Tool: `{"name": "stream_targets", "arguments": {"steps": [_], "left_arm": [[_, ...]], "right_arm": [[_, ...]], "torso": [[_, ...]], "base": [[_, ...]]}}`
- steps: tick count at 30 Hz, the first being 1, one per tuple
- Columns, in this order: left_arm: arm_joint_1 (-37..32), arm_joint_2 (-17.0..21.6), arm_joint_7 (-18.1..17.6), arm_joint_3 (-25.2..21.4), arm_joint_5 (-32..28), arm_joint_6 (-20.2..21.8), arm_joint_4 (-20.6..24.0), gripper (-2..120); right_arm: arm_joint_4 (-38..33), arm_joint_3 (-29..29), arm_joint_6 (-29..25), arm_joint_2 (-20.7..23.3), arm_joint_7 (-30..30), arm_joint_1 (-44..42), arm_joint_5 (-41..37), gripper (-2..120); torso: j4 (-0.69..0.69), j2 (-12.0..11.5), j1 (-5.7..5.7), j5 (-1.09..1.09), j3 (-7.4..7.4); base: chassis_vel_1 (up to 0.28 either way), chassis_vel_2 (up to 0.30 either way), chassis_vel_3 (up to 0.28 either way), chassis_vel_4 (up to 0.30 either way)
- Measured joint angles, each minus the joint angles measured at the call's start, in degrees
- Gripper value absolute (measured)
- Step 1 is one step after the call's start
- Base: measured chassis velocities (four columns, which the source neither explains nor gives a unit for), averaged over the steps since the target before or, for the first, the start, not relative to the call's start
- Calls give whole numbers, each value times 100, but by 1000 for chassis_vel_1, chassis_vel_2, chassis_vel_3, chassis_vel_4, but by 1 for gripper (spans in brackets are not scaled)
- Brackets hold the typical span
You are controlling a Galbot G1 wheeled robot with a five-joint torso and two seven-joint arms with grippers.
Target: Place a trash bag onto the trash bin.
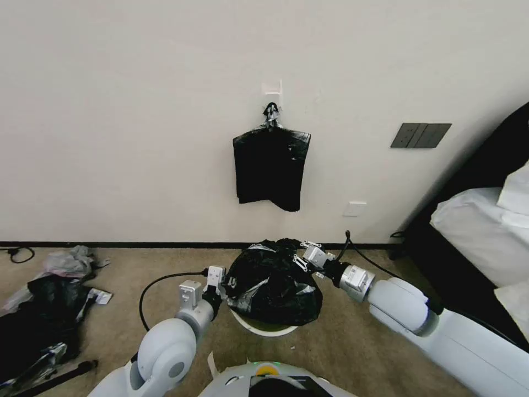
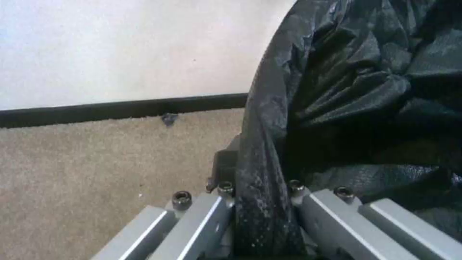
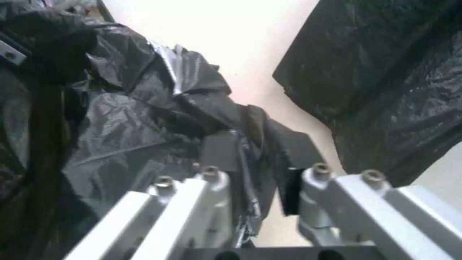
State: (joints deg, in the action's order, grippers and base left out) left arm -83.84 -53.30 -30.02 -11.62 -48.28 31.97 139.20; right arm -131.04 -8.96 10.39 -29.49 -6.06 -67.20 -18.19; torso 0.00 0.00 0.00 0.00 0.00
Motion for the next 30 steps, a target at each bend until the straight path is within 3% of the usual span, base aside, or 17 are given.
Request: {"name": "stream_targets", "arguments": {"steps": [4, 13, 30], "left_arm": [[-2, 12, 1, -5, 16, 3, 5, 1], [-62, 34, 146, -6, 201, 2, 17, 1], [-385, 148, 1428, -96, 1996, -676, 79, 1]], "right_arm": [[-29, -19, -35, 4, 3, -21, -79, 0], [-76, -72, -36, -4, 64, 19, -571, 0], [463, -40, 451, 232, 80, 626, -2727, 0]], "torso": [[0, 0, 0, 0, 0], [1, 0, 0, 0, 0], [1, 0, 0, 0, 0]], "base": [[0, 0, 0, 0], [0, 0, 0, 0], [0, 0, 0, 0]]}}
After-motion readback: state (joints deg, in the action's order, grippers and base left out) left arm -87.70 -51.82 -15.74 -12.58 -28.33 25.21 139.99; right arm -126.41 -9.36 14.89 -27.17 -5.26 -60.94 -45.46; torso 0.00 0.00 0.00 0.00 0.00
